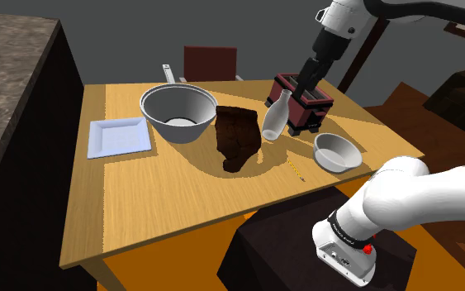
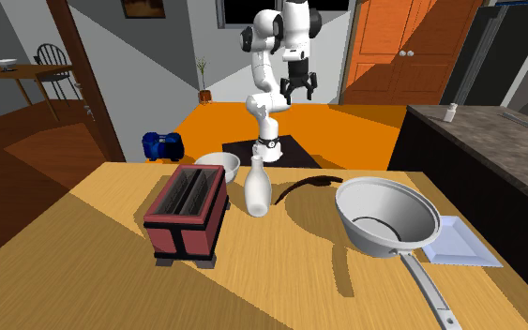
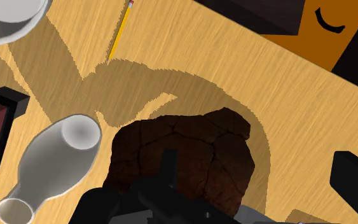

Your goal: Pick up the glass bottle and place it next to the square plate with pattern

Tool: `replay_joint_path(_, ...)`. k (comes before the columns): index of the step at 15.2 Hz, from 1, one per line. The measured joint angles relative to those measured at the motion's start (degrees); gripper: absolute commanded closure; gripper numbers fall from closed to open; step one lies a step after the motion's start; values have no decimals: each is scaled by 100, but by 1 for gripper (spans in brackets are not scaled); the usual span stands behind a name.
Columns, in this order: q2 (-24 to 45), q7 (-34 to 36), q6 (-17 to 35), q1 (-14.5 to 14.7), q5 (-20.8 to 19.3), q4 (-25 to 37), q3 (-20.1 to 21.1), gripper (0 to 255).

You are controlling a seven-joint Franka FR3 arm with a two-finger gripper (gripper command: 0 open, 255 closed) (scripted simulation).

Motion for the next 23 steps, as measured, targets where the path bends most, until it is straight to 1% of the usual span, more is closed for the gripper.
replay_joint_path(2, 46, -42, 53, -20, -31, -19, -36, 0)
replay_joint_path(6, 514, -304, 413, -145, -224, 11, -269, 0)
replay_joint_path(11, 1390, -685, 854, -308, -447, 359, -619, 0)
replay_joint_path(13, 1690, -825, 1097, -368, -516, 381, -744, 0)
replay_joint_path(19, 2759, -1264, 1535, -533, -615, 930, -1124, 0)
replay_joint_path(23, 3548, -1594, 1719, -656, -583, 1479, -1366, 0)
